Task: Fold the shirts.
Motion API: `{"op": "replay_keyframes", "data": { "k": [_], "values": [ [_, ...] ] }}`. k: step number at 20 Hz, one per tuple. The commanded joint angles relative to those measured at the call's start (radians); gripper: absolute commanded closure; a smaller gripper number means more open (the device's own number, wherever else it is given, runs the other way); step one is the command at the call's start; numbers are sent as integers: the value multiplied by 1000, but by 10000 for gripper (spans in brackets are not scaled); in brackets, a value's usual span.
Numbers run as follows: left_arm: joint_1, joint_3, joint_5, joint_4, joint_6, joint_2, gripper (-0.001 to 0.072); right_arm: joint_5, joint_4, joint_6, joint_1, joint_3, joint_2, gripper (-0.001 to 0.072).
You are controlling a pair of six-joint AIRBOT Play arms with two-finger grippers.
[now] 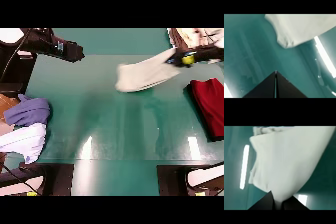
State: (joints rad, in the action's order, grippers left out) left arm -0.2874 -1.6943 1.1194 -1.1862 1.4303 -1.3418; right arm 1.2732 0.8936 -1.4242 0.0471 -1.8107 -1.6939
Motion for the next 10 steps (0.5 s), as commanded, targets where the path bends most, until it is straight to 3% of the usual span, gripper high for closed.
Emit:
{"op": "replay_keyframes", "data": {
  "k": [1, 5, 10],
  "values": [
    [-27, 0, -49, 5, 2, 0, 685, 14, 82, -78, 237, -2, 100, 694],
    [-49, 0, -93, 13, 3, 0, 685, 48, 76, -80, 405, -2, 113, 694],
    [-62, 0, -92, 17, 4, 0, 685, 0, 75, -86, 477, -2, 143, 694]
  ]
}}
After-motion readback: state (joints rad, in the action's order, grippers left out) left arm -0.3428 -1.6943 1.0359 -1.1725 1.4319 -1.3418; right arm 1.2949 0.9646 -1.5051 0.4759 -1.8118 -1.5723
